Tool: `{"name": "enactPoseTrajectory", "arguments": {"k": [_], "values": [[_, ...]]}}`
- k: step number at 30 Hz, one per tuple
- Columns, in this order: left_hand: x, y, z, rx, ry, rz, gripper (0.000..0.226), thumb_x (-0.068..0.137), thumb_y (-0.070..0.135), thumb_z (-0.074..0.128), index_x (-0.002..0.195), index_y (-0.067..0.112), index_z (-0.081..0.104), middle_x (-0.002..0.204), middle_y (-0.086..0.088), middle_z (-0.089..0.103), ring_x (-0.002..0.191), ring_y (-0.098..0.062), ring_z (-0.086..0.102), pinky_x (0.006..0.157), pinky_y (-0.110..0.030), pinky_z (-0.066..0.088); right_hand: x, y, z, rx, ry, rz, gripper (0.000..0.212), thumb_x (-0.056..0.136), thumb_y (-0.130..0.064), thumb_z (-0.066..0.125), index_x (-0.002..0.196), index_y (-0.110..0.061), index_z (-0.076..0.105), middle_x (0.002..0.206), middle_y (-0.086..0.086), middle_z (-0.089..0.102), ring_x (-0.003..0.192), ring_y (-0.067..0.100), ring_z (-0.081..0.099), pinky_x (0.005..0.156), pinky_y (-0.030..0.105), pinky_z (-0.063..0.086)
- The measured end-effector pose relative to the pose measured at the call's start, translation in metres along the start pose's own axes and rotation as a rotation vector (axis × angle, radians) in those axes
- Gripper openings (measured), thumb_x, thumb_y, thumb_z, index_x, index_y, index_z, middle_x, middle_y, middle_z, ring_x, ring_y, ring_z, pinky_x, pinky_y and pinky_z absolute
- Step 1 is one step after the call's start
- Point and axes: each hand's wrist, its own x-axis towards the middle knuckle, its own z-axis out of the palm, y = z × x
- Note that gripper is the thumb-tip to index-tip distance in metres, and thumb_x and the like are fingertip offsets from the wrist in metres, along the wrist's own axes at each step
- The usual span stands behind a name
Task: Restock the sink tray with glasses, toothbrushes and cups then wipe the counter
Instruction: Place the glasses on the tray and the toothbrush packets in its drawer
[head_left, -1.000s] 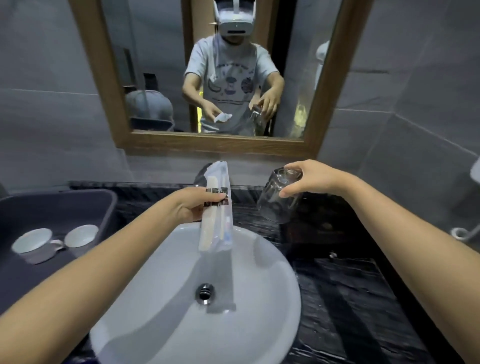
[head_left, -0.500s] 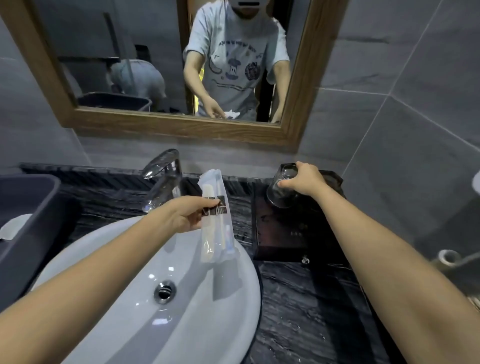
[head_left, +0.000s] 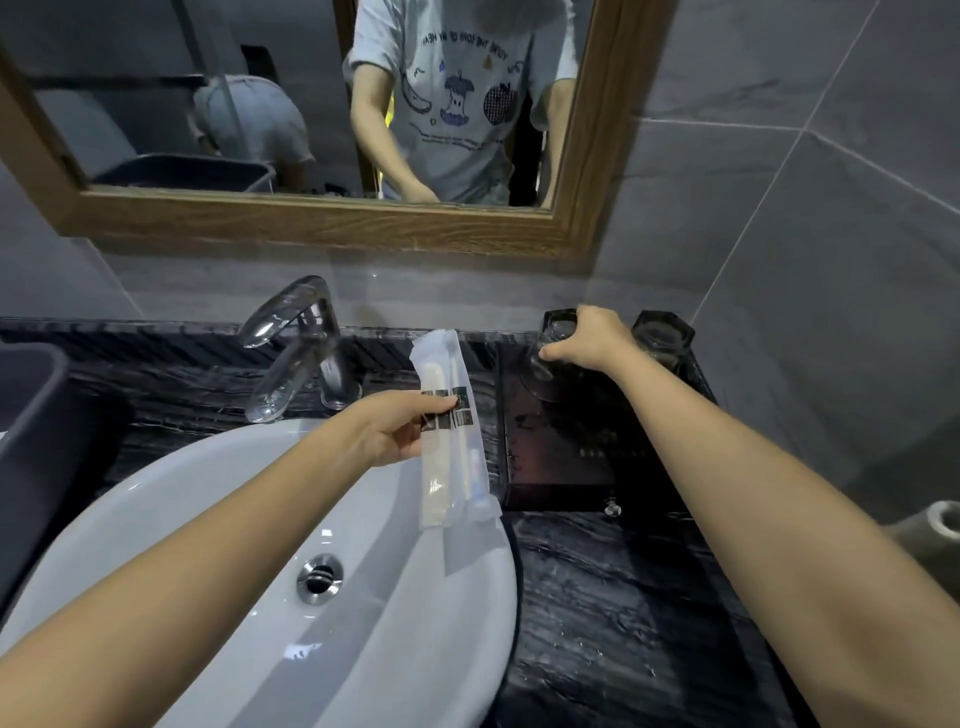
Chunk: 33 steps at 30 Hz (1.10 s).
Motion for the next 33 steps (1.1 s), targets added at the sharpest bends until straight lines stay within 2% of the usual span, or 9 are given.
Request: {"name": "enactPoseTrajectory", "arguments": {"k": [2, 4, 6, 14, 20, 24, 28, 30, 33], "values": [[0.001, -0.001, 0.002, -0.001, -0.007, -0.003, 0.002, 0.084, 0.008, 0.062, 0.084, 0.009, 0.064, 0.061, 0.0, 0.072, 0.053, -0.008, 0.068, 0.049, -0.021, 0.057, 0.002, 0.002, 0.002, -0.005, -0.002, -0.004, 0.047, 0.076, -0.038, 0.073, 0.101, -0.001, 0.056, 0.116, 0.02, 0.062, 0.093, 0.03, 0.058, 0.071, 0.035, 0.044], [0.002, -0.001, 0.003, -0.012, -0.008, -0.003, 0.003, 0.084, 0.007, 0.061, 0.083, 0.008, 0.063, 0.06, -0.001, 0.072, 0.052, -0.009, 0.068, 0.046, -0.021, 0.055, 0.004, 0.005, 0.007, -0.013, 0.016, -0.013, 0.071, 0.076, -0.042, 0.072, 0.126, 0.001, 0.046, 0.13, 0.019, 0.052, 0.116, 0.034, 0.051, 0.089, 0.04, 0.046], [0.004, -0.001, 0.003, -0.01, -0.012, -0.004, 0.002, 0.084, 0.008, 0.062, 0.084, 0.009, 0.063, 0.061, -0.001, 0.072, 0.052, -0.008, 0.068, 0.046, -0.021, 0.055, 0.005, 0.007, 0.012, -0.021, 0.037, -0.014, 0.083, 0.078, -0.043, 0.07, 0.138, -0.001, 0.033, 0.14, 0.02, 0.041, 0.129, 0.036, 0.039, 0.1, 0.043, 0.041], [0.004, -0.003, 0.005, -0.004, -0.017, -0.006, 0.002, 0.084, 0.008, 0.062, 0.084, 0.01, 0.064, 0.06, 0.0, 0.072, 0.052, -0.008, 0.068, 0.048, -0.021, 0.057, 0.007, 0.01, 0.017, 0.002, 0.03, -0.002, 0.094, 0.08, -0.044, 0.068, 0.148, -0.004, 0.015, 0.151, 0.019, 0.026, 0.14, 0.036, 0.023, 0.111, 0.046, 0.032], [-0.001, 0.001, 0.013, -0.011, -0.042, 0.008, 0.003, 0.084, 0.008, 0.061, 0.083, 0.01, 0.063, 0.059, 0.0, 0.071, 0.051, -0.008, 0.067, 0.046, -0.021, 0.056, -0.007, 0.023, 0.022, 0.245, 0.062, 0.026, 0.104, 0.077, -0.041, 0.072, 0.15, -0.012, 0.004, 0.157, 0.016, 0.01, 0.145, 0.034, 0.011, 0.115, 0.046, 0.021], [-0.004, 0.004, 0.023, -0.014, -0.08, 0.026, 0.003, 0.085, 0.007, 0.06, 0.084, 0.009, 0.062, 0.059, -0.001, 0.071, 0.051, -0.01, 0.068, 0.044, -0.023, 0.055, -0.048, 0.035, 0.022, 0.384, 0.222, 0.013, 0.082, 0.083, -0.03, 0.069, 0.147, -0.011, 0.022, 0.154, 0.011, 0.025, 0.14, 0.027, 0.027, 0.113, 0.04, 0.03], [-0.001, -0.002, 0.028, -0.043, -0.111, 0.014, 0.005, 0.083, 0.006, 0.062, 0.087, 0.008, 0.063, 0.063, -0.003, 0.073, 0.055, -0.012, 0.069, 0.045, -0.024, 0.056, -0.122, 0.064, 0.057, 0.716, 0.591, 0.09, 0.035, 0.085, -0.011, 0.066, 0.119, -0.008, 0.057, 0.12, 0.011, 0.06, 0.097, 0.015, 0.057, 0.079, 0.006, 0.046], [-0.001, -0.007, 0.032, -0.055, -0.122, 0.003, 0.005, 0.083, 0.005, 0.061, 0.088, 0.007, 0.063, 0.063, -0.004, 0.073, 0.055, -0.012, 0.069, 0.044, -0.024, 0.055, -0.151, 0.086, 0.085, 0.742, 0.681, 0.247, 0.021, 0.085, -0.007, 0.064, 0.106, -0.005, 0.06, 0.107, 0.016, 0.065, 0.083, 0.014, 0.057, 0.073, 0.01, 0.049], [-0.001, -0.015, 0.04, -0.069, -0.132, -0.013, 0.005, 0.085, 0.004, 0.059, 0.088, 0.007, 0.063, 0.061, -0.004, 0.072, 0.053, -0.012, 0.069, 0.042, -0.023, 0.053, -0.164, 0.107, 0.12, 0.667, 0.561, 0.443, 0.024, 0.084, -0.01, 0.066, 0.105, -0.002, 0.059, 0.107, 0.017, 0.064, 0.084, 0.016, 0.055, 0.075, 0.024, 0.044]]}}
